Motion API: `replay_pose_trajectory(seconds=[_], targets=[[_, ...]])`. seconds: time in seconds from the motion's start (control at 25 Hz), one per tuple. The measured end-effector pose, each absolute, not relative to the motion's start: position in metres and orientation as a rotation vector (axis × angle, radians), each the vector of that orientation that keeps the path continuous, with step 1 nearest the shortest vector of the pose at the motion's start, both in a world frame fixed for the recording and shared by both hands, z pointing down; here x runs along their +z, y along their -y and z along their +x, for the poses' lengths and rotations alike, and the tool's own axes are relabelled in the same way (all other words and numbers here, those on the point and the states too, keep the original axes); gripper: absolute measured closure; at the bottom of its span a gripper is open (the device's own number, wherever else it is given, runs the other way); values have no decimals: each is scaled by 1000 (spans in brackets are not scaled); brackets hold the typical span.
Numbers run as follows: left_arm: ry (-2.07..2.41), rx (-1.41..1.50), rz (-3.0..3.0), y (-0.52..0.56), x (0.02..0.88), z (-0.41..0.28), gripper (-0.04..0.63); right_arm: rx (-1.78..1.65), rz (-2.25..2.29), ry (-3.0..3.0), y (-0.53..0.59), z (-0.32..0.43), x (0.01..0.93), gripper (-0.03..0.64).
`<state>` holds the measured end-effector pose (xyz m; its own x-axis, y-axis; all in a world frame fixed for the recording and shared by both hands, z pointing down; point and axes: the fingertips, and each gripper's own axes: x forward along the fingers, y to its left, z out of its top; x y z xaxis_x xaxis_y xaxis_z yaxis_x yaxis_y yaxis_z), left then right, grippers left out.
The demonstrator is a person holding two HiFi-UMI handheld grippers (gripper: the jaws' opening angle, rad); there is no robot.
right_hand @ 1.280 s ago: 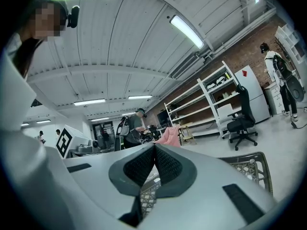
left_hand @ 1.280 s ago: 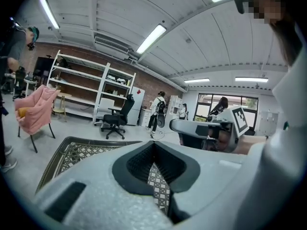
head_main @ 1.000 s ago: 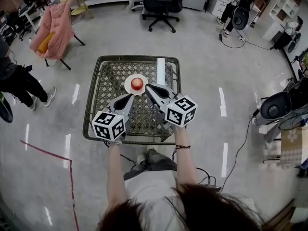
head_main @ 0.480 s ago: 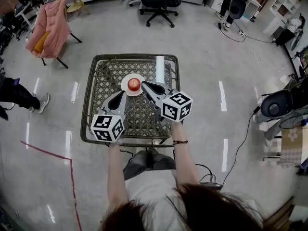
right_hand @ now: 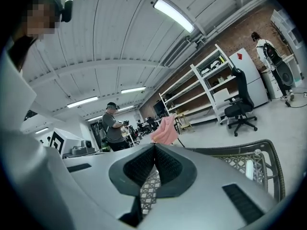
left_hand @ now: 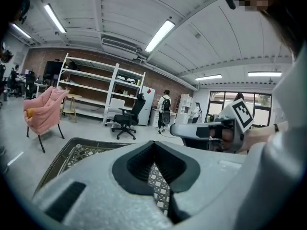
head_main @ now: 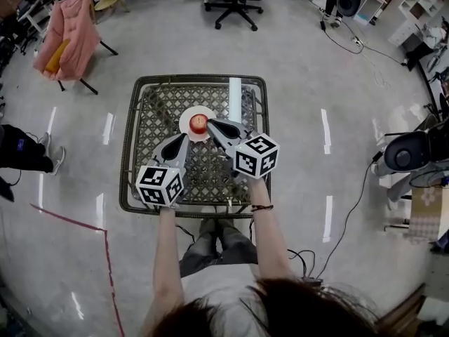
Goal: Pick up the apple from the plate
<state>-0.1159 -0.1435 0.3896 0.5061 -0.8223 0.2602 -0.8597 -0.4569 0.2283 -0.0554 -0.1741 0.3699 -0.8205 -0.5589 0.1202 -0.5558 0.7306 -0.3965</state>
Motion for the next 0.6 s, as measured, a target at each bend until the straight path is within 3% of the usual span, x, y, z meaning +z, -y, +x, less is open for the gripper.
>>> replay_pose_trajectory(seconds=[0.6], targets=[[1334,237,2369,176,460,-114,586,-762,-995,-2952,200,-49,438,607]])
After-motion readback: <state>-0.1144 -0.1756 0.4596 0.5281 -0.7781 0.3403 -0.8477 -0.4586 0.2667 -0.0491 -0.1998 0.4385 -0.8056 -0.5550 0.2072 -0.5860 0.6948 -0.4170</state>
